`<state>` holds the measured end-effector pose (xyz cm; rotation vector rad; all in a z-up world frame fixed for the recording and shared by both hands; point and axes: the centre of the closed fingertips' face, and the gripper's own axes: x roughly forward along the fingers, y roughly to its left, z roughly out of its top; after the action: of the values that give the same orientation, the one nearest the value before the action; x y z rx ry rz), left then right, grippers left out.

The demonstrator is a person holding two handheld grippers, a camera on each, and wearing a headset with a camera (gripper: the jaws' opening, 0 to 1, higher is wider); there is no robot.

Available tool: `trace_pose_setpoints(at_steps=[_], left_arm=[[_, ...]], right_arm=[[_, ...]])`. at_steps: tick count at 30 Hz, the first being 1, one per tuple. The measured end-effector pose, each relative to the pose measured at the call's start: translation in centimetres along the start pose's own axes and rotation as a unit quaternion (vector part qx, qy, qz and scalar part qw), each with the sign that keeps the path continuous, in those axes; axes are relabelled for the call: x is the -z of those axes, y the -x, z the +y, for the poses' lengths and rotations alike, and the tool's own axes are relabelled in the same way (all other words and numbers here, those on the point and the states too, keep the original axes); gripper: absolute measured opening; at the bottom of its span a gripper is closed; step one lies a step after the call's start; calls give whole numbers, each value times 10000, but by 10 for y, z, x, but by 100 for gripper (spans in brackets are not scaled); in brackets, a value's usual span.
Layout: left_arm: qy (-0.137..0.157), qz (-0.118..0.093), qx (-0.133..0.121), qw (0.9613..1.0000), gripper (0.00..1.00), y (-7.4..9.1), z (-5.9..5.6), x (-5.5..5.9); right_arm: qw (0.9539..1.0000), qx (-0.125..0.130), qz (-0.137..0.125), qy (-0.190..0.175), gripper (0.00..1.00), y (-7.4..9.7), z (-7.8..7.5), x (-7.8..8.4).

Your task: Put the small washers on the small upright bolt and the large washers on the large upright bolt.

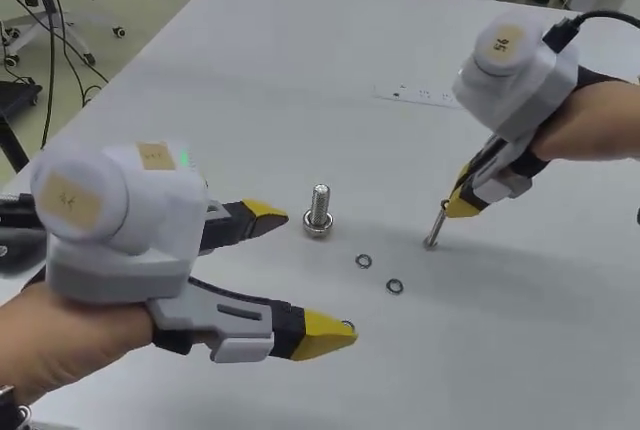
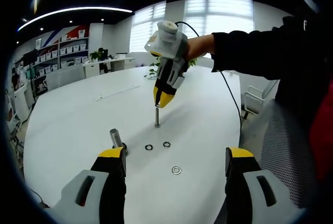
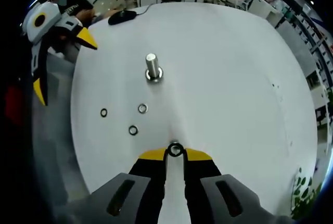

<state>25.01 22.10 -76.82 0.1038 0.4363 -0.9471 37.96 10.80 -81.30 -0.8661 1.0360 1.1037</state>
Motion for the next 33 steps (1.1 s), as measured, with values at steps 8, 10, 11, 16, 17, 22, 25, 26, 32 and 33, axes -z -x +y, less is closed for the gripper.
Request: trace_pose_setpoints(at_steps=[8, 10, 11, 16, 17, 22, 25, 26, 32, 33], left_arm=[[-175, 51, 57, 9998, 78, -3, 8, -7], [-209, 14, 59, 9998, 78, -3, 9, -12], [-218, 6, 64, 9997, 78, -4, 9, -13], [-190, -25, 96, 9998, 78, -9, 9, -14], [-178, -16, 106, 9998, 78, -10, 8, -12], [-145, -12, 152, 9998, 78, -13, 5, -9], [-133, -11, 128, 9998, 78, -12, 7, -9], [-123, -19, 123, 9998, 78, -12, 7, -9], [-95, -35, 116, 9999, 77, -12, 7, -8], [-90, -35, 119, 9999, 77, -12, 7, -7]], right_arm=[[10000, -40, 50, 27, 13, -2, -2, -1], [10000, -62, 70, 28, 13, -3, -1, 0], [9999, -71, 72, 25, 13, -3, -1, 0], [9999, -87, 92, 7, 13, -3, -2, 1], [9999, -89, 90, 6, 13, -4, -2, 1], [9999, -104, 107, 12, 13, -5, -1, 1], [9999, -120, 112, 14, 13, -6, -1, 1], [9998, -123, 121, 19, 13, -7, -2, 1], [9997, -147, 175, 21, 13, -10, -3, 2], [9997, -146, 175, 28, 13, -11, -3, 2]])
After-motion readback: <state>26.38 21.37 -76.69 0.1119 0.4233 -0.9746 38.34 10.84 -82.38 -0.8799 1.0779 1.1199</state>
